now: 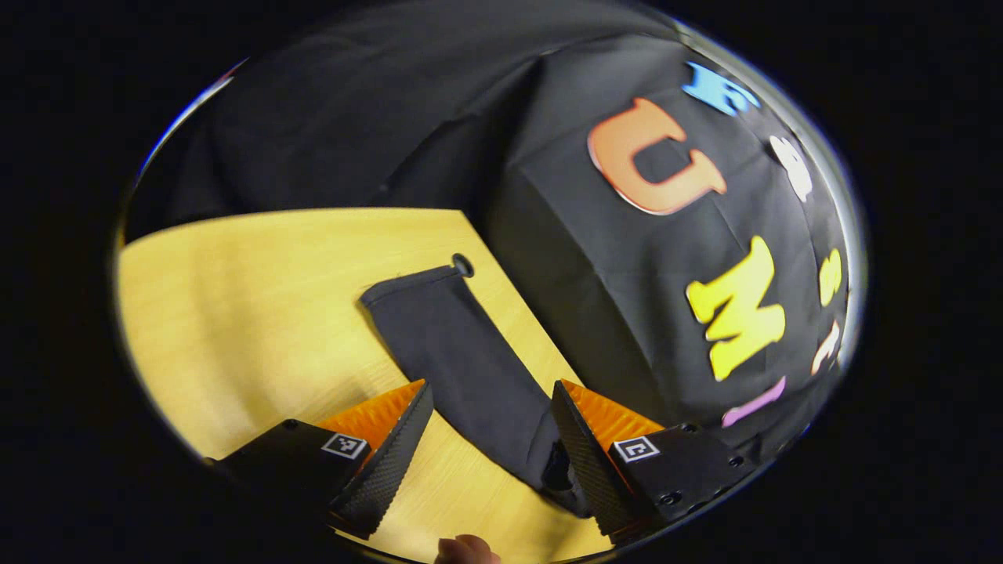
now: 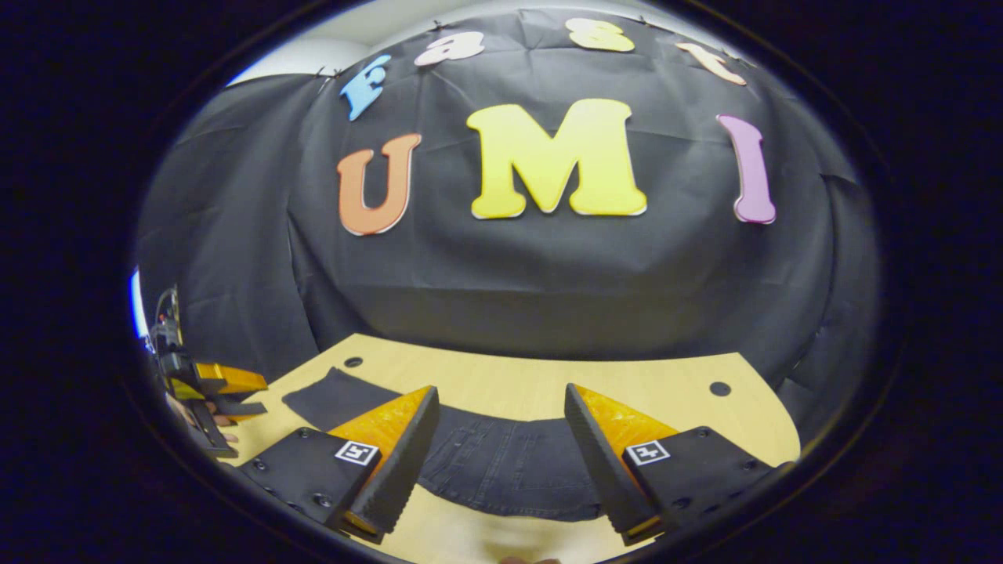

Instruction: Grasp the waist and the cuffs of the jeans and fold them to make the two legs overlap; first hold the waist and fold one-third of the jeans toward the cuffs, then hold the cuffs and fold the remaining one-third in the same direction to finish folding.

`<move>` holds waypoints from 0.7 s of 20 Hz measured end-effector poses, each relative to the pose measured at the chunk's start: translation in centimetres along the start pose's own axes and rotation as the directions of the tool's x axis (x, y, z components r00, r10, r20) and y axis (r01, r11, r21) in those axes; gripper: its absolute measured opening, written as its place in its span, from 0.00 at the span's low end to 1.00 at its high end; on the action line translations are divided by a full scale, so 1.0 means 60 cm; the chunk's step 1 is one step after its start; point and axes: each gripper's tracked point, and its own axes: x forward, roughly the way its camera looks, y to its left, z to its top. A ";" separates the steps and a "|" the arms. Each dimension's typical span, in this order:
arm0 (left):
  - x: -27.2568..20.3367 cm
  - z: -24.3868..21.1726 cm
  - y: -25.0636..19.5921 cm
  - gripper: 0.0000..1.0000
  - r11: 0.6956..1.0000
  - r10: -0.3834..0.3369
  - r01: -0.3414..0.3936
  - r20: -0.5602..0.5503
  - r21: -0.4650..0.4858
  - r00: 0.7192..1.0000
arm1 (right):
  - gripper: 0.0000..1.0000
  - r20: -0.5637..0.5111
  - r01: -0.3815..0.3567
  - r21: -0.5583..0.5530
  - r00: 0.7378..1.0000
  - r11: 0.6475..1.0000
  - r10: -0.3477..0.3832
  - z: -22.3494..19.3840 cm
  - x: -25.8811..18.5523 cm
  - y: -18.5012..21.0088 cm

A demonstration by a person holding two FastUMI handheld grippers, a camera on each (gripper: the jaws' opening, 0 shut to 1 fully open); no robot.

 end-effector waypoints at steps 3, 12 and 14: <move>0.024 -0.002 0.024 0.98 0.986 0.024 -0.027 -0.020 -0.165 1.000 | 0.98 0.011 0.035 0.014 0.999 0.999 -0.036 0.023 -0.028 -0.038; 0.087 0.022 0.095 0.98 0.936 0.137 -0.139 -0.028 -0.325 0.990 | 0.99 0.041 0.155 0.010 0.987 0.988 -0.155 0.074 -0.096 -0.144; 0.104 0.029 0.092 1.00 0.936 0.134 -0.131 -0.015 -0.327 0.991 | 0.98 0.039 0.177 0.006 0.983 0.984 -0.177 0.077 -0.103 -0.163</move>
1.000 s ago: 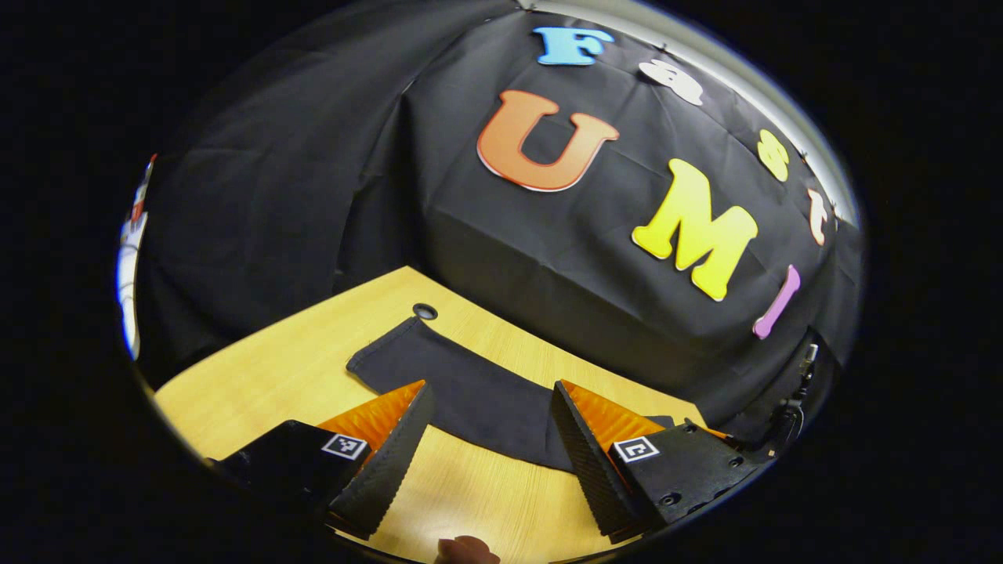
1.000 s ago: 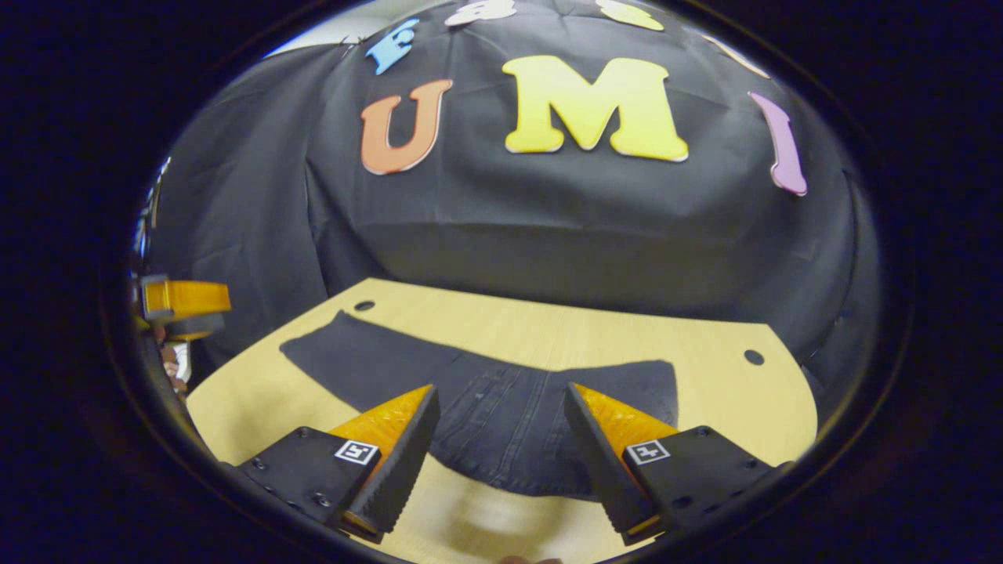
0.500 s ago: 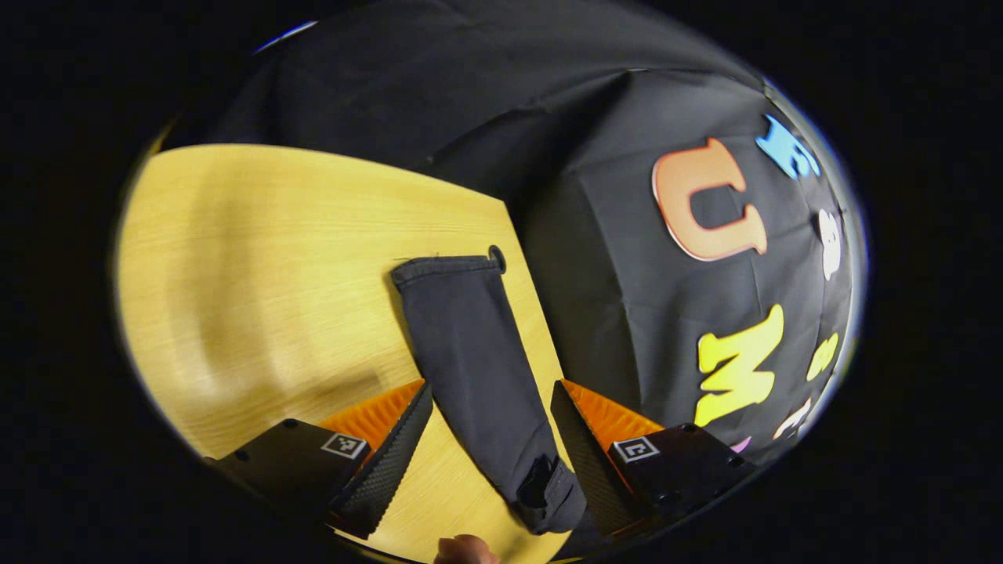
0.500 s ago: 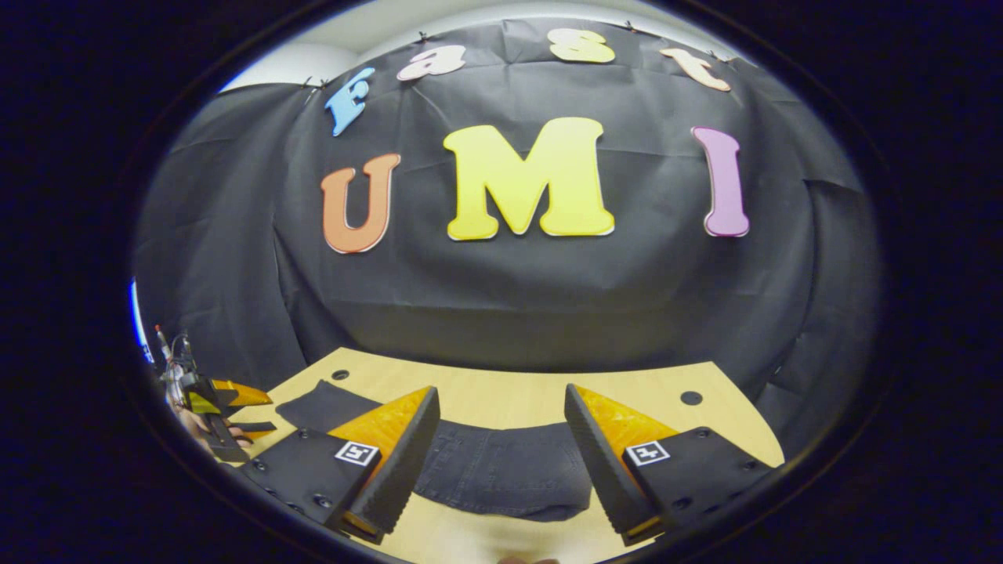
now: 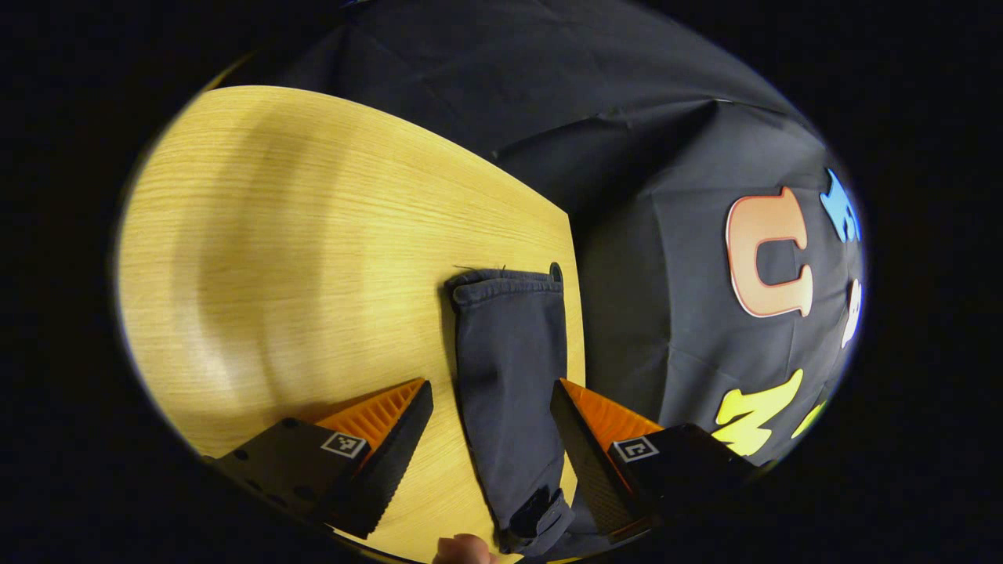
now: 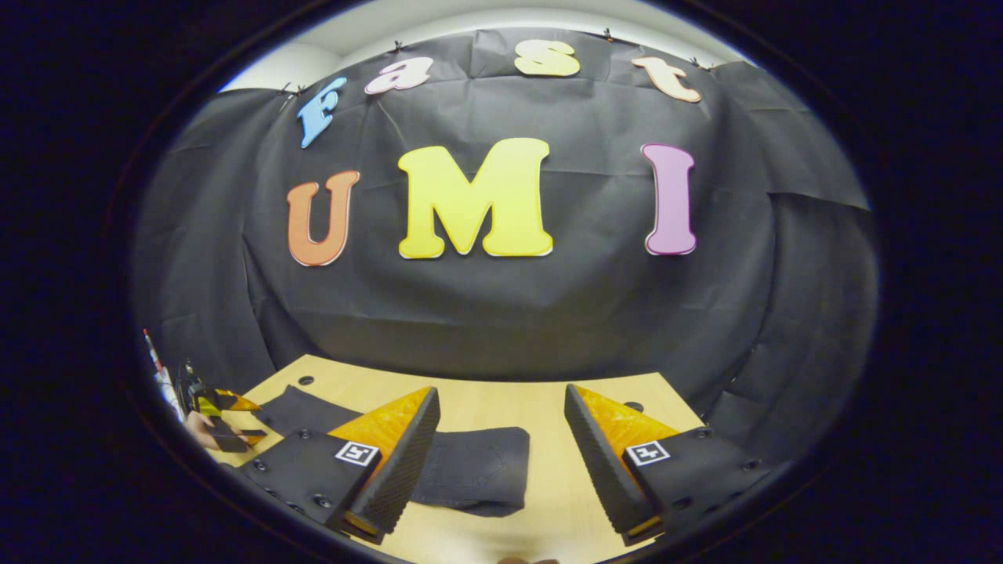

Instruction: Grasp the waist and the cuffs of the jeans and fold them to make the two legs overlap; first hold the waist and fold one-third of the jeans toward the cuffs, then hold the cuffs and fold the remaining one-third in the same direction to finish folding.

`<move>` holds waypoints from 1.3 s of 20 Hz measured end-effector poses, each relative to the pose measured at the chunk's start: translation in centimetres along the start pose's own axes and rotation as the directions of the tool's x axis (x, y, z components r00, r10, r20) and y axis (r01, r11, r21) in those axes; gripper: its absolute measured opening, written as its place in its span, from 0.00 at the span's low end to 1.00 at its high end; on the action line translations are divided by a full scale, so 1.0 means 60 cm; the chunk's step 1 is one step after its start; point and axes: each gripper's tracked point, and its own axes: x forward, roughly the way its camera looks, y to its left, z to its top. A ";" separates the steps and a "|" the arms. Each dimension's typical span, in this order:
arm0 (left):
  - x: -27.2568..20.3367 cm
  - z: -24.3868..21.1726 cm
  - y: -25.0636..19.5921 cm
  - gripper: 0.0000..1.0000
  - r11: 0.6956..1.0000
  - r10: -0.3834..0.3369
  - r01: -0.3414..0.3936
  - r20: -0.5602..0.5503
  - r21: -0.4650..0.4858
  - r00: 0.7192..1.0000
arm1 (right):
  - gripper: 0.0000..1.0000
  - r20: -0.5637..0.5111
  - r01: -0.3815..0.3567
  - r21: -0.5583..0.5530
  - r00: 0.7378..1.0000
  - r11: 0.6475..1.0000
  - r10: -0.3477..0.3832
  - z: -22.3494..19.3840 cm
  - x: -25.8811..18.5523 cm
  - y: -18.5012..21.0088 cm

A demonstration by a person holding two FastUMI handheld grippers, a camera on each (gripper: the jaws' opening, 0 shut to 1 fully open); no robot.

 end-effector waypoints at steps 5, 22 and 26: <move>0.042 0.008 -0.024 0.99 1.000 -0.013 0.013 0.008 0.003 1.000 | 0.98 -0.015 0.032 0.001 0.999 0.999 -0.032 -0.004 -0.004 -0.034; 0.098 0.000 -0.028 0.08 0.996 0.062 -0.059 -0.053 0.061 0.997 | 0.98 -0.031 0.090 0.009 0.995 0.996 -0.090 -0.002 -0.026 -0.128; 0.055 -0.012 -0.119 0.07 0.863 0.035 -0.039 0.018 0.503 0.999 | 0.98 -0.039 0.069 0.019 0.997 0.997 -0.069 -0.006 -0.023 -0.118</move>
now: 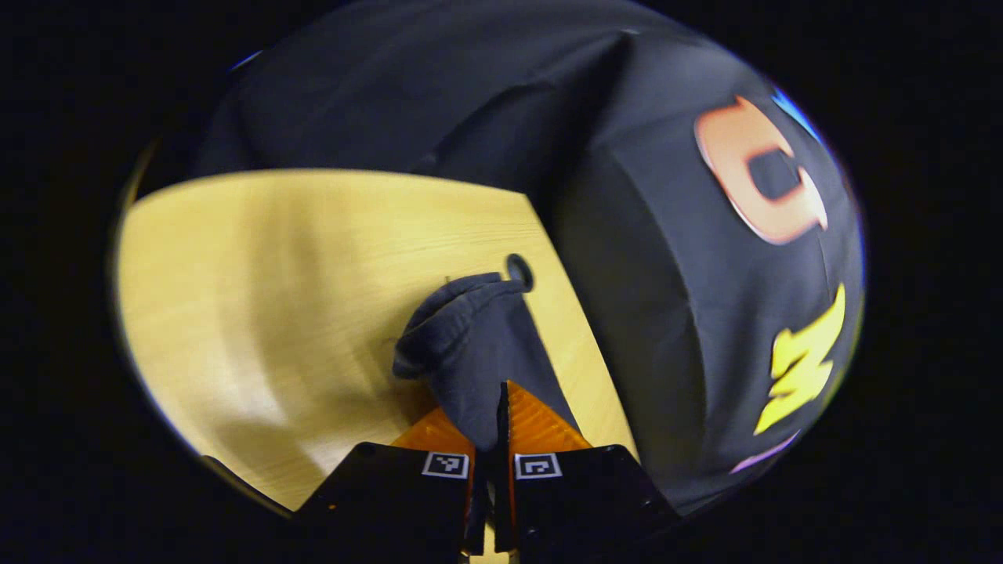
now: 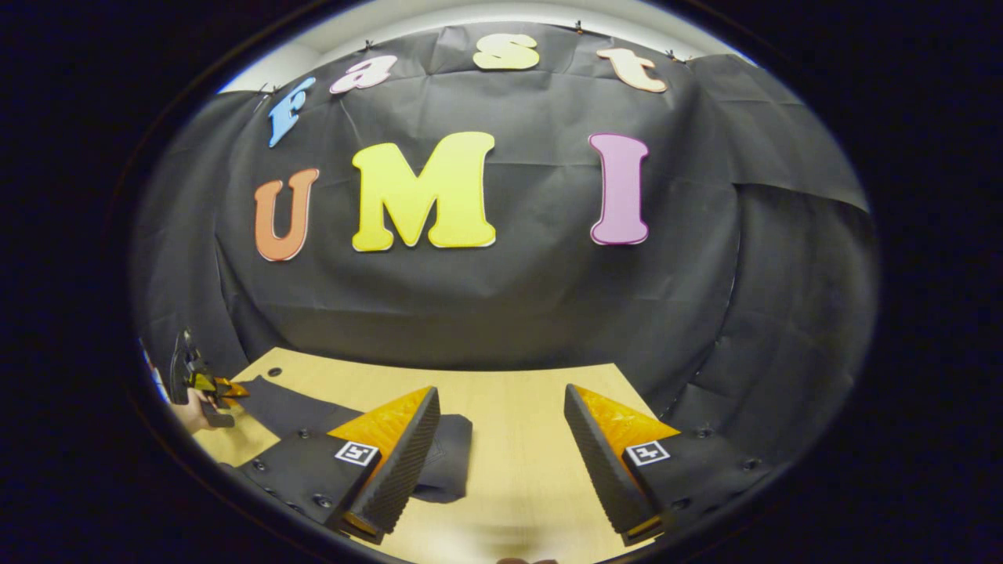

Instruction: Grasp the waist and the cuffs of the jeans and fold them to make the two legs overlap; first hold the waist and fold one-third of the jeans toward the cuffs, then hold the cuffs and fold the remaining one-third in the same direction to finish folding.

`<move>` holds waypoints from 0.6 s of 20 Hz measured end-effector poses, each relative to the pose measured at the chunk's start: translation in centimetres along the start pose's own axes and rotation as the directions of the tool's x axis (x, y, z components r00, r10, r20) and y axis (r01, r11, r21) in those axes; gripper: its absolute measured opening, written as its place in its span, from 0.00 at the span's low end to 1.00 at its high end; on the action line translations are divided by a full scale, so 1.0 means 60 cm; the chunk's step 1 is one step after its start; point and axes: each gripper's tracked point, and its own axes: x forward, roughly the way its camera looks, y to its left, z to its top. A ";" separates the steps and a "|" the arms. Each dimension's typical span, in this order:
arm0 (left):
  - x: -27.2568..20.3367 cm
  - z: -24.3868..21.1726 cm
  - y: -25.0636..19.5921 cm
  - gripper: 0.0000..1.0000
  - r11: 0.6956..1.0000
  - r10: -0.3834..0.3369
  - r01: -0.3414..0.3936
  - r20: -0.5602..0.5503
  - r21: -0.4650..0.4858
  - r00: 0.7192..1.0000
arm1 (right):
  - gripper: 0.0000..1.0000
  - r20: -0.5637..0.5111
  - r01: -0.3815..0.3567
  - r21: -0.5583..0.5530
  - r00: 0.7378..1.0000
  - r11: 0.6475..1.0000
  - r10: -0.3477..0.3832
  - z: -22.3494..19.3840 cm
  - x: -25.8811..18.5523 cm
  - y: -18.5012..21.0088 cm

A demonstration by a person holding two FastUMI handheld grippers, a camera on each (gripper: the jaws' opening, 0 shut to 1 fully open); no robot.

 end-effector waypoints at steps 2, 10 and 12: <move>-0.025 0.014 -0.062 0.07 0.993 -0.055 0.051 0.037 0.104 0.998 | 0.98 0.005 -0.012 0.005 1.000 1.000 0.012 0.001 -0.002 0.006; -0.103 -0.050 -0.302 0.07 0.858 -0.252 0.196 0.057 0.474 0.966 | 0.98 0.005 -0.016 -0.024 1.000 1.000 0.016 -0.015 -0.019 -0.020; -0.117 -0.093 -0.358 0.07 0.786 -0.301 0.231 0.028 0.573 0.953 | 0.98 0.002 -0.019 -0.028 1.000 0.999 0.019 -0.023 -0.028 -0.026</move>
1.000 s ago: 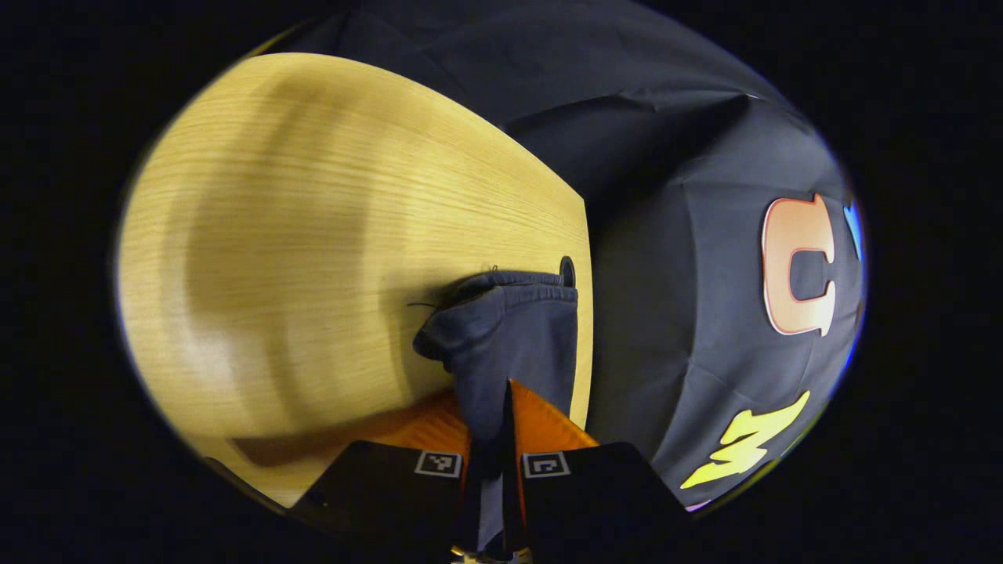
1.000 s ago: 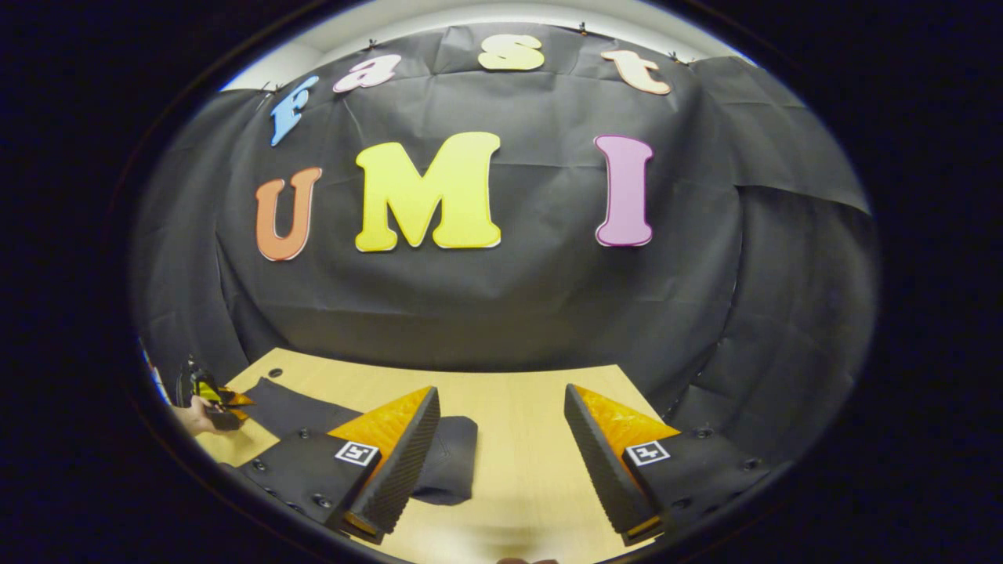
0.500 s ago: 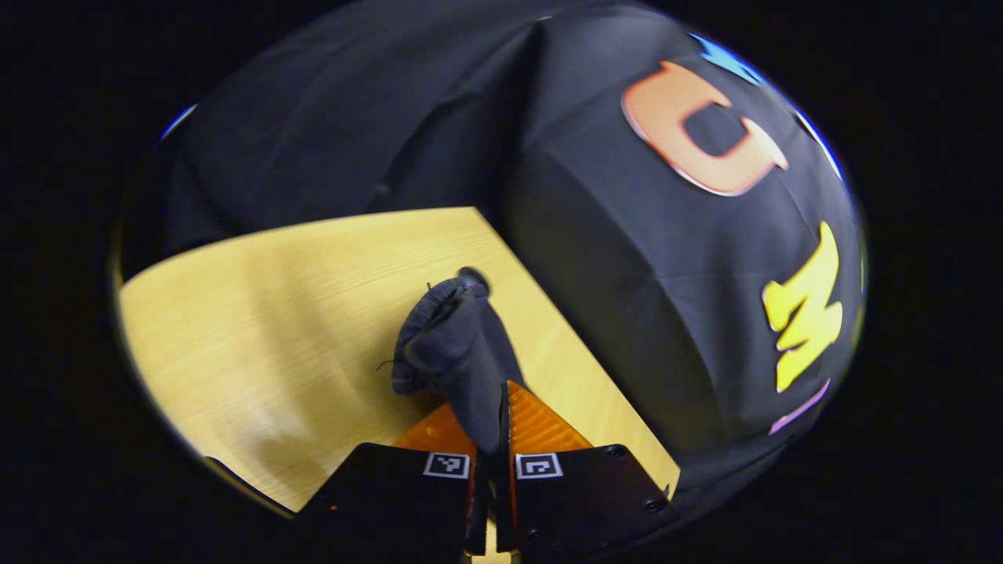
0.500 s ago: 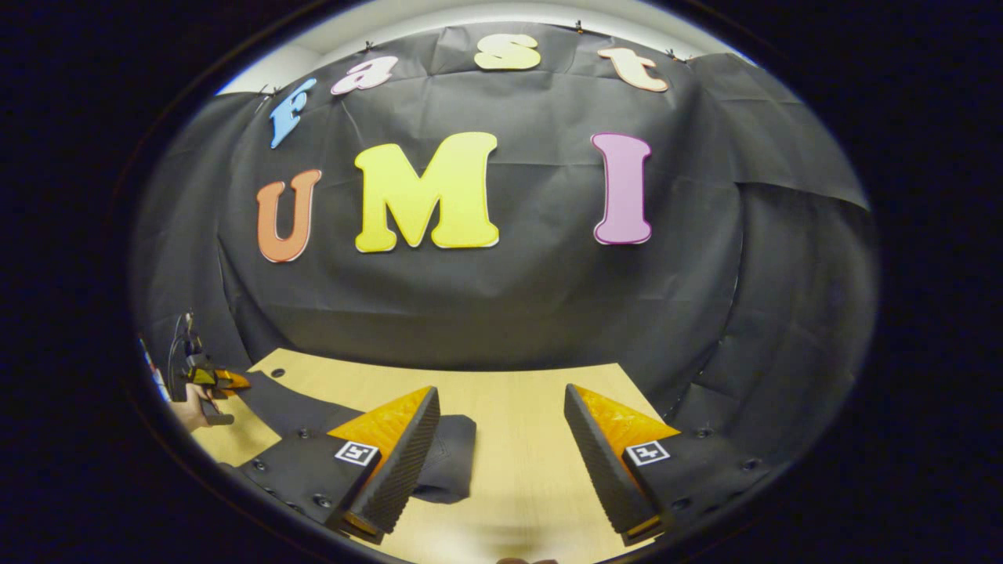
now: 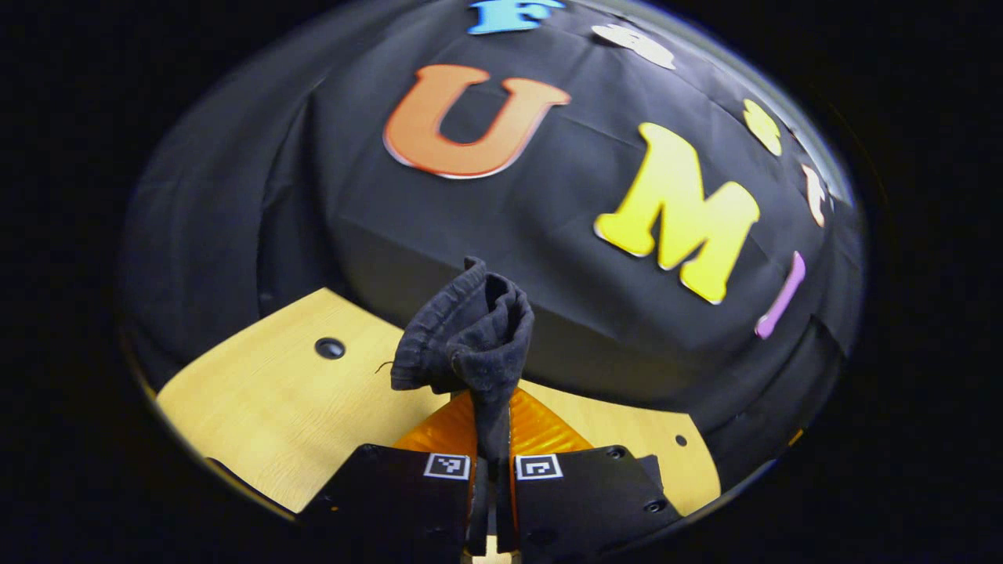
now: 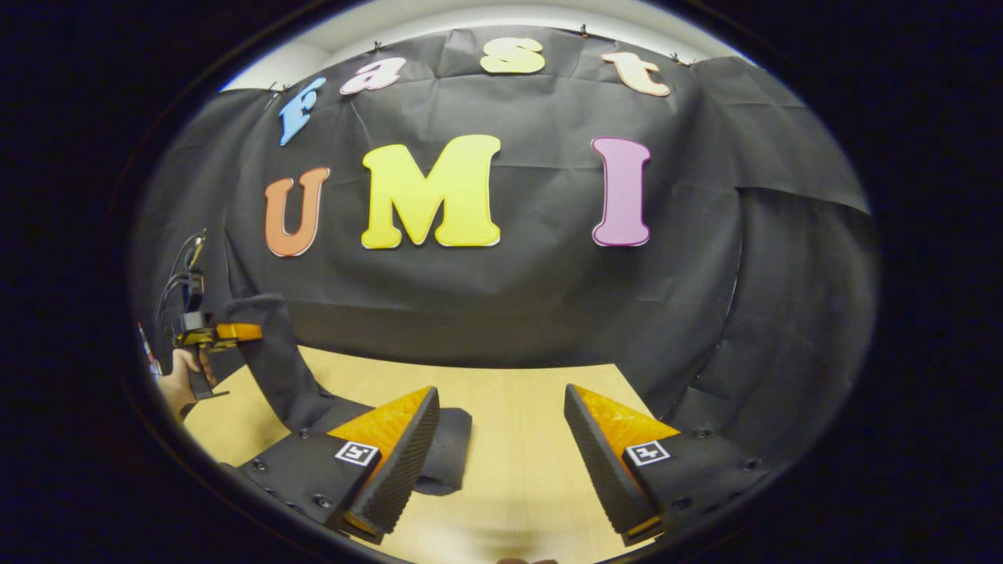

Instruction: Grasp the waist and the cuffs of the jeans and fold them to make the two legs overlap; first hold the waist and fold one-third of the jeans toward the cuffs, then hold the cuffs and fold the remaining one-third in the same direction to finish folding.

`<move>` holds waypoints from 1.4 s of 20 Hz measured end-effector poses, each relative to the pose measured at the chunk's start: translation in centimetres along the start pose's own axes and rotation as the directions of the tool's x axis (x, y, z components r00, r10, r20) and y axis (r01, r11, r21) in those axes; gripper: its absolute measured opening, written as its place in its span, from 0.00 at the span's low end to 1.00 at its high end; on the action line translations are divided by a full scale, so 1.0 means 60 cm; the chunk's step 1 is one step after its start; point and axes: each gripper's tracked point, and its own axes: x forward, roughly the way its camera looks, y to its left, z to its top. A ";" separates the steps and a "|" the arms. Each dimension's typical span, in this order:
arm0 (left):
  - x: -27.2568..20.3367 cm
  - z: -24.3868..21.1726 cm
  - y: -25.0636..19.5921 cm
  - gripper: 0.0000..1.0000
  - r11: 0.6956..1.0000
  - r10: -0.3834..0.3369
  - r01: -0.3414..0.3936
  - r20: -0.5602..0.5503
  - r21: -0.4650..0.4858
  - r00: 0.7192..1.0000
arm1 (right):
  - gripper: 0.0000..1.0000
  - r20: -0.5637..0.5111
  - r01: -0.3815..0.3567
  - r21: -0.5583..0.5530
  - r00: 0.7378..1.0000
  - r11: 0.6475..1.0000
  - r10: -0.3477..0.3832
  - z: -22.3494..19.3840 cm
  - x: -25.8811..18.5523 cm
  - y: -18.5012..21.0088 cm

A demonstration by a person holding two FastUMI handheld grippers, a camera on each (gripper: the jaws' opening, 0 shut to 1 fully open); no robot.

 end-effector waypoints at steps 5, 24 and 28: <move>-0.001 -0.071 -0.146 0.07 0.953 -0.116 0.129 -0.065 0.275 0.991 | 0.98 -0.014 0.002 0.014 1.000 1.000 -0.002 -0.020 -0.018 -0.020; 0.025 -0.414 -0.291 0.07 0.481 -0.136 0.341 -0.315 0.808 0.939 | 0.98 -0.047 0.036 0.068 0.998 0.997 -0.033 -0.059 -0.048 -0.089; 0.008 -0.400 -0.295 0.59 0.500 -0.162 0.317 -0.273 0.806 0.948 | 0.98 -0.038 0.029 0.063 0.999 0.998 -0.026 -0.050 -0.047 -0.079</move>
